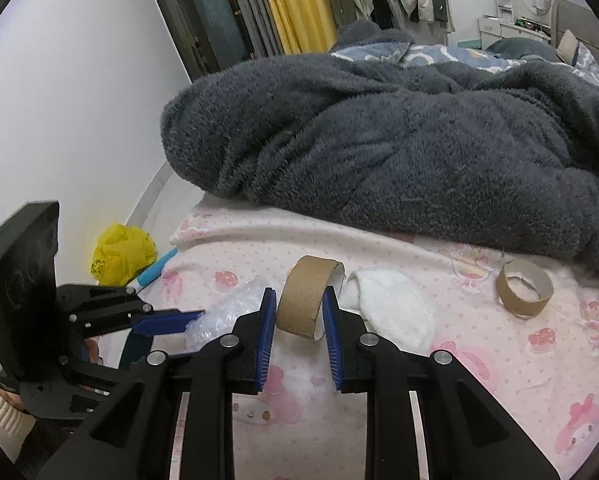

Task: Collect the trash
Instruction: 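Lift the tape roll with the right gripper while the left gripper lifts the bubble wrap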

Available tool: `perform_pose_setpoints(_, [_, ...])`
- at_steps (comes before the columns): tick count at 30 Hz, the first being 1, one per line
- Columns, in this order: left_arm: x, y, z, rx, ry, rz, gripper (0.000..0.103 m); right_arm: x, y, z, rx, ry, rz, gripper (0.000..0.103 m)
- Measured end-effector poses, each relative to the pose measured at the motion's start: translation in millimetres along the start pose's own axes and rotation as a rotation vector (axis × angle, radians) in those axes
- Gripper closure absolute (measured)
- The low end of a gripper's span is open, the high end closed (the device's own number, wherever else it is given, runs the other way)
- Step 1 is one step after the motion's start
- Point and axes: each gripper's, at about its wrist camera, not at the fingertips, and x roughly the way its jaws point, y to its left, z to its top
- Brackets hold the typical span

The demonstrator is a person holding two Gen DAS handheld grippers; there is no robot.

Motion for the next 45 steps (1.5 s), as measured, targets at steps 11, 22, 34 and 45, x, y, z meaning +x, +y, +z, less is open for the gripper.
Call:
perform_pose_setpoints(11, [-21.0, 8.6, -15.5, -0.069, -0.004, 0.115, 0.071, -15.9, 14.0, 4.6, -0.008, -0.026, 0.019, 0.081])
perform_pose_setpoints(22, [-48.5, 0.8, -35.9, -0.107, -0.026, 0.149, 0.071, 3.0, 12.9, -11.2, 0.037, 0.067, 0.039, 0.08])
perform_pose_setpoints(34, [-64.2, 9.0, -49.1, -0.125, -0.029, 0.194, 0.071, 10.7, 48.3, -13.0, -0.146, 0.051, -0.037, 0.054])
perform_pose_setpoints(45, [-80.9, 30.4, -63.5, -0.166, -0.047, 0.226, 0.072, 73.2, 62.6, -18.5, -0.331, 0.246, -0.197, 0.086])
